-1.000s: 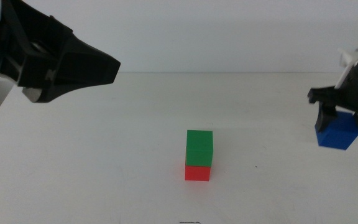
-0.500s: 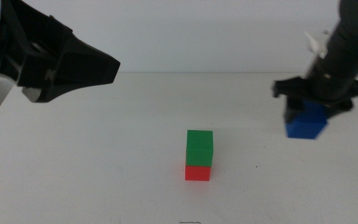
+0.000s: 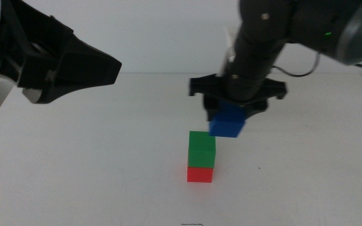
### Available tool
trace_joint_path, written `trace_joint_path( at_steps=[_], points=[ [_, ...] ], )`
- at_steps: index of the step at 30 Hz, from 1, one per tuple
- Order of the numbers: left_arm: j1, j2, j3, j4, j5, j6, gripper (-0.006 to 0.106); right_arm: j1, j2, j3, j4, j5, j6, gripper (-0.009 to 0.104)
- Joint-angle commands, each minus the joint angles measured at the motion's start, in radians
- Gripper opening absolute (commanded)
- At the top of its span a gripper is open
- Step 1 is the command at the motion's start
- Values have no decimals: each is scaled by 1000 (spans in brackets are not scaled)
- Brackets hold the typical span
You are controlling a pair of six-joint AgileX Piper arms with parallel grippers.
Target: Stack red cubes first, then green, then blue cubes in a specific spot.
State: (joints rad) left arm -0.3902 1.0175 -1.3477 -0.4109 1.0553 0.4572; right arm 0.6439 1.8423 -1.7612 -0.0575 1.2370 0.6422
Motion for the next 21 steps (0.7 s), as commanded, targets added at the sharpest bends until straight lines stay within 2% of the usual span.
trace_joint_path(
  at_steps=[1,9,21],
  points=[
    [3,-11,-26,-25,-61,-11,93,25,-26,-67,-13,59,29,-1],
    [3,-11,-26,-25,-61,-11,93,64,27,-98,0,58,70,-1],
    [3,-11,-26,-25,-61,-11,93,71,61,-98,-13,53,71,-1]
  ],
)
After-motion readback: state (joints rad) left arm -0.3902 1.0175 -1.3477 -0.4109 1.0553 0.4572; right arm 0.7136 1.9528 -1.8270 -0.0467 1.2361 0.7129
